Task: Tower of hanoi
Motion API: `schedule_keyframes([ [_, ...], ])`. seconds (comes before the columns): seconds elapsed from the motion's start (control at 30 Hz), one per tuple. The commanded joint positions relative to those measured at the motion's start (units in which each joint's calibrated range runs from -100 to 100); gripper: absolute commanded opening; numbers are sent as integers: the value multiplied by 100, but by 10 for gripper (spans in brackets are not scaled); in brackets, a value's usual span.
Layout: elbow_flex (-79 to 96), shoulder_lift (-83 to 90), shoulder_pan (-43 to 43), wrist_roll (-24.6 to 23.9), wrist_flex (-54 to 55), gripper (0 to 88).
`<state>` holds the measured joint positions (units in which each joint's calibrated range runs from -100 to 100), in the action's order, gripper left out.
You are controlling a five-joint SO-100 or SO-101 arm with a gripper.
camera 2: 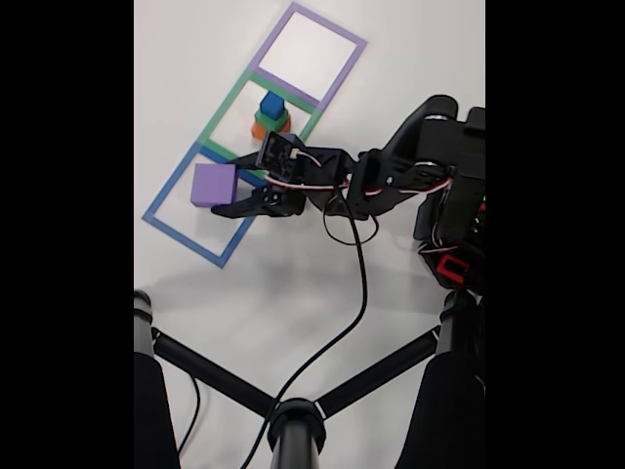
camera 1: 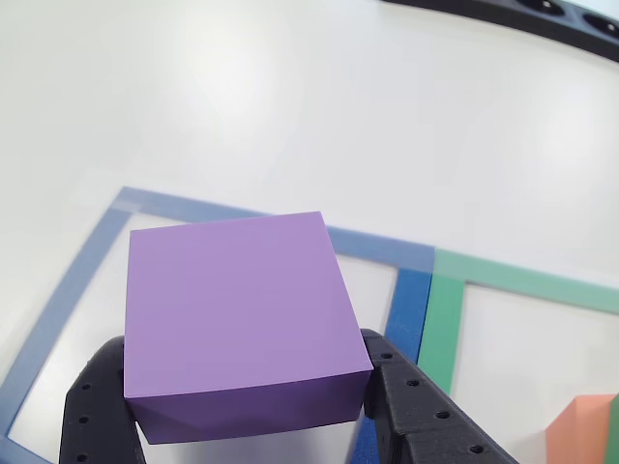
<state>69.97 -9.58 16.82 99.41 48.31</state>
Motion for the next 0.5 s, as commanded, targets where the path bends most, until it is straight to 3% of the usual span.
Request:
schedule_keyframes([
  [0.0, -269, -324, 136, 59, 515, 129],
  [0.47, -523, -973, 319, 59, 1033, 132],
])
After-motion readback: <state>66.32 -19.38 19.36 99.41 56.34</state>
